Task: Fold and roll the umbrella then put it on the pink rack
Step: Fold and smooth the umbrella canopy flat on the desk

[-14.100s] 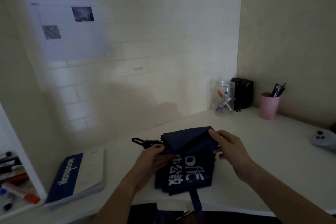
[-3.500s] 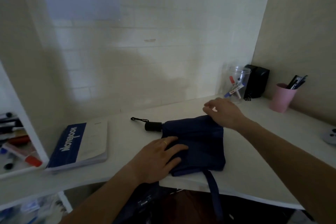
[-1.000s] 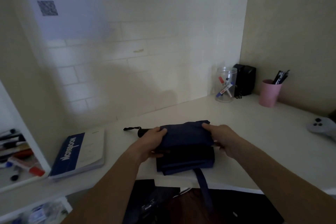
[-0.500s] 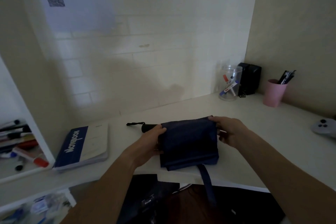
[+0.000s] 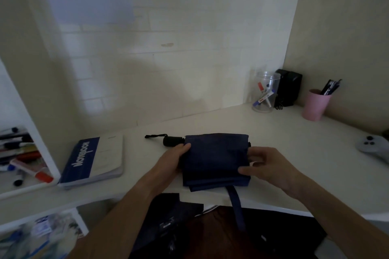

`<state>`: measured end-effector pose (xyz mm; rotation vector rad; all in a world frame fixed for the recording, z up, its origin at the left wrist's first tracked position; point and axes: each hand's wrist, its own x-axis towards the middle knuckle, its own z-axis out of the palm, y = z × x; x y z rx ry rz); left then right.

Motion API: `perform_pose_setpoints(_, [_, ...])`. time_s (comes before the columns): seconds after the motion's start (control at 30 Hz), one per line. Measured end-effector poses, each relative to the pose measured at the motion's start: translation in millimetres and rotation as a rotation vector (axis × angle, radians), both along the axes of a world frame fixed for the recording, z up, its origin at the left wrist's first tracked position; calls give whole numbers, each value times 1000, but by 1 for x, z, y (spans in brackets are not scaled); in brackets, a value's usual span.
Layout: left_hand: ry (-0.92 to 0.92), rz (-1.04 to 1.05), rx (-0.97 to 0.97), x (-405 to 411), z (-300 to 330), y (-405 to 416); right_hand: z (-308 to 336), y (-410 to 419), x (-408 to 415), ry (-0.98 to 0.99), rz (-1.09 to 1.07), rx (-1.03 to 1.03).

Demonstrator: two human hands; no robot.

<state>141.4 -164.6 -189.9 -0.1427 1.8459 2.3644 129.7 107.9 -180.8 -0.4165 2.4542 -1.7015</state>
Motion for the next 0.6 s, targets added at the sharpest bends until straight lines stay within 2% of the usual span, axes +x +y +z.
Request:
perform_pose_setpoints(0.07, [28, -28, -92, 5, -1, -2, -7, 7, -1, 23, 27, 43])
perform_pose_setpoints(0.17, [94, -71, -346, 15, -1, -8, -9, 19, -1, -16, 39, -10])
perform_pose_setpoints(0.27, [110, -147, -421, 19, -2, -13, -12, 24, 1, 4, 76, -43])
perform_pose_setpoints(0.43, [116, -214, -463, 21, 0, -14, -17, 13, 12, 263, 76, 190])
perform_pose_setpoints(0.6, [188, -155, -503, 14, -10, -21, -34, 18, 10, 524, 21, 364])
